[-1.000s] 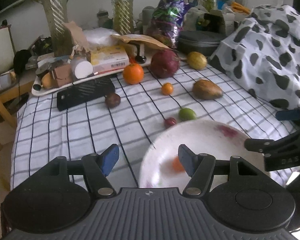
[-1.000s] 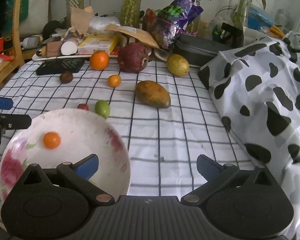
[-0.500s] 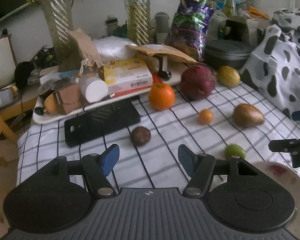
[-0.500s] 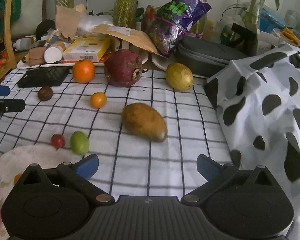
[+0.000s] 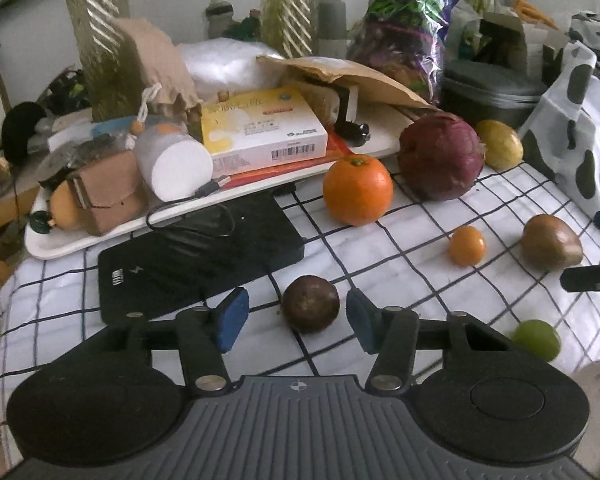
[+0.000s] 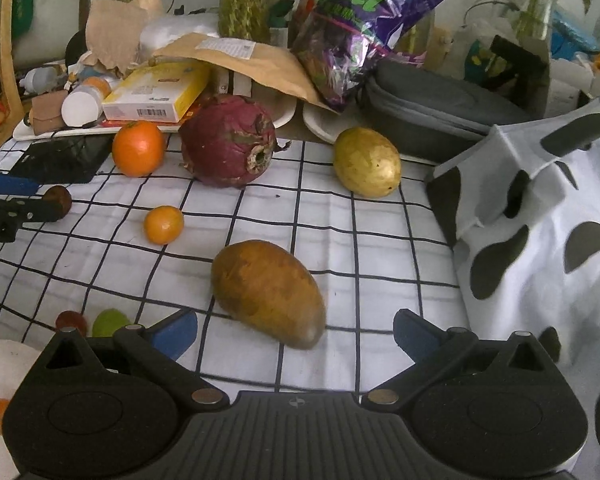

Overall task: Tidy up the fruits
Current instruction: 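Grasp the dark brown round fruit with the left tool while the right tool reaches the mango, then close the right tool around the brown mango and lift it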

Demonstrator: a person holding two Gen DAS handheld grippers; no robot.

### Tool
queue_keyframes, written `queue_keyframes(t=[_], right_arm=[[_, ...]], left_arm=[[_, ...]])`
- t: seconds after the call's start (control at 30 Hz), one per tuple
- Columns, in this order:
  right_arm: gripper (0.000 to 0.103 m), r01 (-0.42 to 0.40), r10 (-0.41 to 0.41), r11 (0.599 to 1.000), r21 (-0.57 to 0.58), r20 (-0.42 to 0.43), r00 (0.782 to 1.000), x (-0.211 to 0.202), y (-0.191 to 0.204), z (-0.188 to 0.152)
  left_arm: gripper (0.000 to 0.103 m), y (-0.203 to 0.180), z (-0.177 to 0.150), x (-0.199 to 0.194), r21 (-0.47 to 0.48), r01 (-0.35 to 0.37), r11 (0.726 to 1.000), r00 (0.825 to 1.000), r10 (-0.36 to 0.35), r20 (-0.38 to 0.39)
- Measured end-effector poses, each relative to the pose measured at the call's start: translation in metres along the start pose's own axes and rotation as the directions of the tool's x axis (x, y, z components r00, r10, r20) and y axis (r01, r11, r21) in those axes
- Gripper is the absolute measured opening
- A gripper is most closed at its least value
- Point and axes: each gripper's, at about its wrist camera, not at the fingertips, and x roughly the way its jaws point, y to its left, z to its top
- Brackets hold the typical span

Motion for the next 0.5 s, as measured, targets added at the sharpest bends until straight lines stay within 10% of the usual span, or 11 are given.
queue_keyframes(t=[0.2,0.5], right_arm=[[0.103,-0.062,0.062,0.998,-0.015,-0.010,0.998,0.017,-0.004,0.010],[0.066,-0.154,0.154,0.988,-0.007,0.007,0.988,0.033,-0.011,0.018]], left_arm=[[0.032,-0.003,0.000,0.012,0.037,0.026,0.999,0.999,-0.025,-0.020],[0.030,-0.002,0.001,0.013,0.056,0.035,0.998,0.999,-0.034,-0.017]])
